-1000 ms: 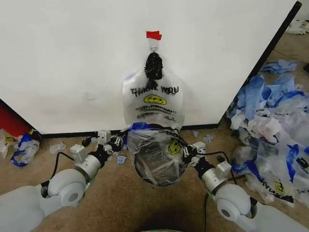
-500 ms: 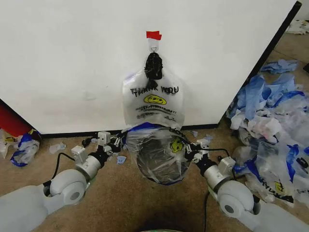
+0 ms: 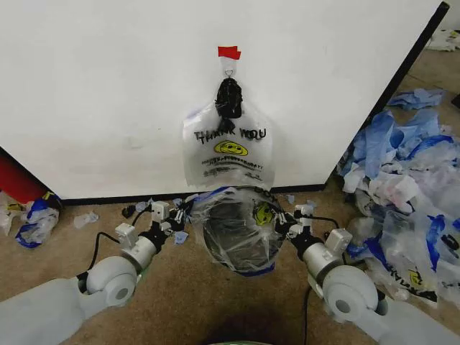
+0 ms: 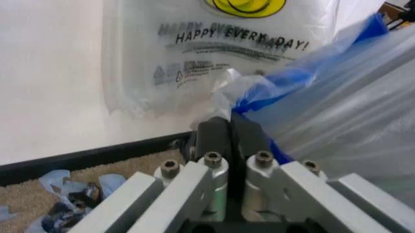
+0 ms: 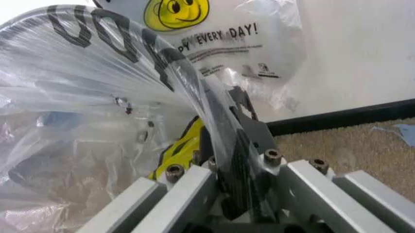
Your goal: Pick up the garbage bag from the wall and place it over the trash bin.
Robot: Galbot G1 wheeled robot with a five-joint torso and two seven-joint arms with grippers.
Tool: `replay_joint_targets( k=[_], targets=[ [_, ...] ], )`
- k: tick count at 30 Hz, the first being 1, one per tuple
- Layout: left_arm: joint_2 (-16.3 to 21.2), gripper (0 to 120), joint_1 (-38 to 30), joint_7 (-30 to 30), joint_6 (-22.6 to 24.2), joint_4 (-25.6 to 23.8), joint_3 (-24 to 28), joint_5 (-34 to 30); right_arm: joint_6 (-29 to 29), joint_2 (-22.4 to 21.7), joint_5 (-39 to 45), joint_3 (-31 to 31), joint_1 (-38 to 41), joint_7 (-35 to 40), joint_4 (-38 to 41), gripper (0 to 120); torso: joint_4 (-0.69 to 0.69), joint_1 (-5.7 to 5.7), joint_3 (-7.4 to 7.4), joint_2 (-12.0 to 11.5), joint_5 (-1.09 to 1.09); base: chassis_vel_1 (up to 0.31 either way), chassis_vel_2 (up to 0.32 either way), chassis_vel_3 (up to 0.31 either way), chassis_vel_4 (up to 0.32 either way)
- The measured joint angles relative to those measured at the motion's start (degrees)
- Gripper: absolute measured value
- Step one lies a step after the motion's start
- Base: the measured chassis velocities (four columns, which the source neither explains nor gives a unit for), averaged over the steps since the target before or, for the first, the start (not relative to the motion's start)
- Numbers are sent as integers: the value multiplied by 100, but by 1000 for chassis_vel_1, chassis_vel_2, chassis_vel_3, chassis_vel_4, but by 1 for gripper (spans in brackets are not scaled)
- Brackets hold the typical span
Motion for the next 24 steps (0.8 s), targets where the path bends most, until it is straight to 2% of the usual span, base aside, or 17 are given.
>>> replay_joint_targets(
  k=[1, 6, 9, 12, 15, 17, 19, 22, 24],
  targets=[
    [0, 2, 0, 0, 0, 0, 0, 0, 0, 0, 0, 0, 0, 0, 0, 0, 0, 0, 0, 0, 0, 0, 0, 0, 0],
    [30, 23, 97, 113, 24, 131, -56, 19, 2, 3, -29, 4, 37, -9, -68, 0, 3, 0, 1, 0, -3, 0, 0, 0, 0],
    [55, 31, 131, 94, 18, 159, -146, 27, 2, 16, -105, 4, 44, -12, -94, 0, 0, 0, 1, 0, -1, 0, 0, 0, 0],
    [134, 45, 206, -182, -49, 112, -282, 24, 31, 72, -296, 2, 52, -21, -151, 0, 1, 0, 1, 0, -1, 0, 0, 0, 0],
    [197, 51, 282, -274, -64, 59, -362, 68, 46, 130, -382, 21, 31, 1, -165, 0, 3, 0, 1, 0, 0, 0, 0, 0, 0],
    [248, 63, 354, -368, -83, 19, -456, 115, 53, 267, -497, 190, -83, 79, -166, 0, 2, 0, 1, 0, -1, 0, 0, 0, 0],
    [267, 66, 401, -418, -97, -24, -537, 118, 73, 350, -541, 268, -126, 135, -167, 0, 0, 0, 1, 0, -5, 0, 0, 0, 0],
    [330, 78, 620, -569, -112, -241, -894, 54, 188, 676, -584, 429, -208, 304, -195, 0, -1, 0, 1, 0, 2, 0, 0, 0, 0],
    [357, 90, 1060, -708, -104, -584, -1486, -144, 339, 1056, -566, 600, -269, 411, -209, 0, 1, 0, 0, 0, -2, 0, 0, 0, 0]
  ],
)
